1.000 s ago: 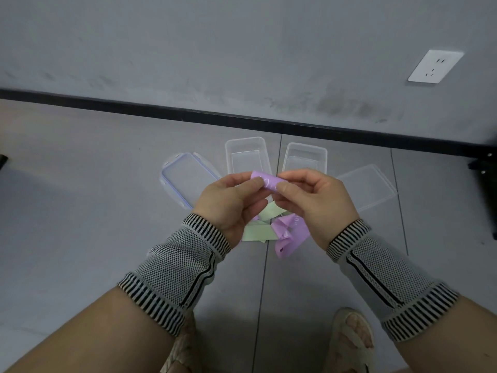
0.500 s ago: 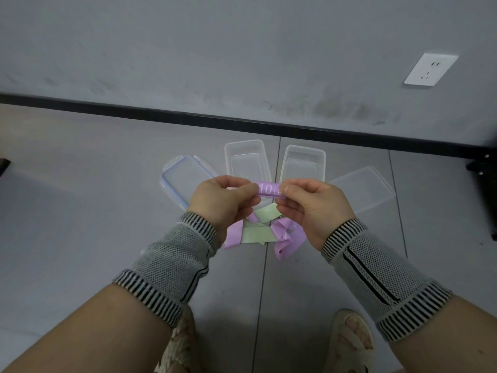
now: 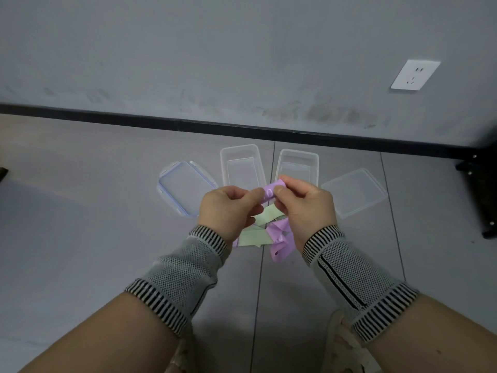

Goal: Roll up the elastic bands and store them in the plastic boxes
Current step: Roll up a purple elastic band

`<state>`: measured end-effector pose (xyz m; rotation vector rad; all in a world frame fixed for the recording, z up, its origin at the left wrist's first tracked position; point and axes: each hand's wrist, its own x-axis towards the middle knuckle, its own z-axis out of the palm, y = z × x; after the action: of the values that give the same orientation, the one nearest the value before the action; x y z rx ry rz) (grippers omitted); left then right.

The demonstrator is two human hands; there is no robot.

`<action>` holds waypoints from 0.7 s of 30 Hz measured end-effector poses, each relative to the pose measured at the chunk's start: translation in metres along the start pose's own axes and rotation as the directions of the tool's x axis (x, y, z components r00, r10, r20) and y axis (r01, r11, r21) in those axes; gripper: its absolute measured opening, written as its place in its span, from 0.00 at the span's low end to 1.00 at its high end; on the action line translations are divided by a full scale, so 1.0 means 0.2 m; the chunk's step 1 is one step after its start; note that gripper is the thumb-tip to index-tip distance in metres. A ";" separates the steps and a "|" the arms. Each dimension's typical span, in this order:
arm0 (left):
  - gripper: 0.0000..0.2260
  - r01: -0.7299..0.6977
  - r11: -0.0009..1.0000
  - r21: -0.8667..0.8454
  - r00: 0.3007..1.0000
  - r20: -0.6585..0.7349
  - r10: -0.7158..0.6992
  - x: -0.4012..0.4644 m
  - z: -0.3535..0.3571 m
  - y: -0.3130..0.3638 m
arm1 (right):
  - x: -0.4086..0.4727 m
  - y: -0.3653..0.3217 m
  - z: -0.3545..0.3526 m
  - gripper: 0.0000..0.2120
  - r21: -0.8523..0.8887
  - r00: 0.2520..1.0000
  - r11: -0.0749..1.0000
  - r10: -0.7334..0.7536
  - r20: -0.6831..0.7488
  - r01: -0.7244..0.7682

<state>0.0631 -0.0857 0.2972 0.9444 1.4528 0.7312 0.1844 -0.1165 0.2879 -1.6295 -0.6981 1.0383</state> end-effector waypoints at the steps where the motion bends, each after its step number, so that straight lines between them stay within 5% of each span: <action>1: 0.13 0.047 0.999 -0.007 0.998 0.033 -0.047 0.01 -0.01 0.01 | 0.01 -0.01 -0.01 0.14 -0.037 0.999 0.999 -0.034 0.034 0.035; 6: 0.09 0.215 0.975 0.057 0.921 0.320 -0.222 0.04 -0.09 0.03 | 0.04 -0.04 -0.04 0.15 -0.159 0.973 0.975 -0.121 0.198 0.153; 10: 0.03 0.339 0.934 -0.115 0.892 0.355 -0.280 0.05 -0.09 0.03 | 0.05 -0.03 -0.05 0.25 -0.082 0.956 0.984 -0.130 0.262 0.156; 14: 0.02 0.426 0.881 -0.204 0.861 0.391 -0.326 0.03 -0.07 0.01 | 0.02 -0.01 -0.03 0.35 -0.450 0.894 0.780 -0.318 0.315 0.435; 21: 0.05 0.435 0.881 -0.188 0.843 0.428 -0.325 0.00 -0.04 0.00 | 0.01 -0.01 -0.03 0.27 -0.551 0.837 0.634 -0.461 0.294 0.543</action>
<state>0.0548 -0.0851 0.2975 0.5132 1.1028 0.4037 0.1912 -0.1165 0.2889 -1.7427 -1.6186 0.5032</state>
